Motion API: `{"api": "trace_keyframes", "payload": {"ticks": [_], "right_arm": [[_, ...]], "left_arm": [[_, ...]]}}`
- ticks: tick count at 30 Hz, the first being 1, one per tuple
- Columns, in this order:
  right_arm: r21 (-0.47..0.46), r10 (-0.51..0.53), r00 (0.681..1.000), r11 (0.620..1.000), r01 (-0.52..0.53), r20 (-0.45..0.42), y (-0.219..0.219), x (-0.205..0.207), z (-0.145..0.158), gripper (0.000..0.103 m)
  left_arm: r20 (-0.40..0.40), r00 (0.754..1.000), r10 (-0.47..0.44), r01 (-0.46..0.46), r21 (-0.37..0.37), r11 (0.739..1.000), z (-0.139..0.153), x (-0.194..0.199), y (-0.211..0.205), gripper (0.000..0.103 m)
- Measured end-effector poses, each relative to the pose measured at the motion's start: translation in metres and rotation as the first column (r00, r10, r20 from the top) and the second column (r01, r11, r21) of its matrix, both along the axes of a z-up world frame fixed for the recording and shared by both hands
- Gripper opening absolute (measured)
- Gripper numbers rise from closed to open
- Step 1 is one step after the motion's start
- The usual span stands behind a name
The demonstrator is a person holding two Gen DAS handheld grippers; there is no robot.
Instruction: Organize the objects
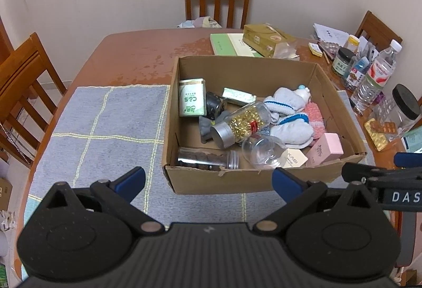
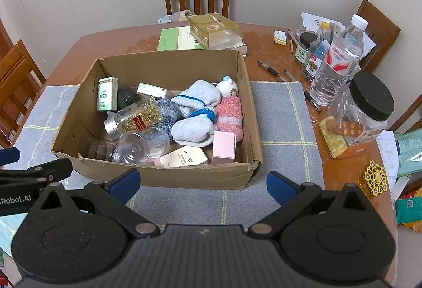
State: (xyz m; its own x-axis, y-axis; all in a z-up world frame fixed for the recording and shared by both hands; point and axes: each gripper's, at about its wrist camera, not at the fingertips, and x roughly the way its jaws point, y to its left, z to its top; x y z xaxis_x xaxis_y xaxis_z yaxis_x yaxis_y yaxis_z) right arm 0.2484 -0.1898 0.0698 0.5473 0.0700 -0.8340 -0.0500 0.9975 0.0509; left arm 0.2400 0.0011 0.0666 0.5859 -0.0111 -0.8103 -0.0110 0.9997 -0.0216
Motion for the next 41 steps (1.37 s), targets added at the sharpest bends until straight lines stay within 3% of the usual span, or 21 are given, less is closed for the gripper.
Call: {"api": "trace_keyframes", "payload": {"ticks": [41], "right_arm": [[0.013, -0.011, 1.000, 1.000, 0.011, -0.013, -0.0021, 0.0027, 0.0019, 0.103]], "left_arm": [[-0.003, 1.000, 0.002, -0.002, 0.000, 1.000, 0.0038, 0.0001, -0.0039, 0.102]]}}
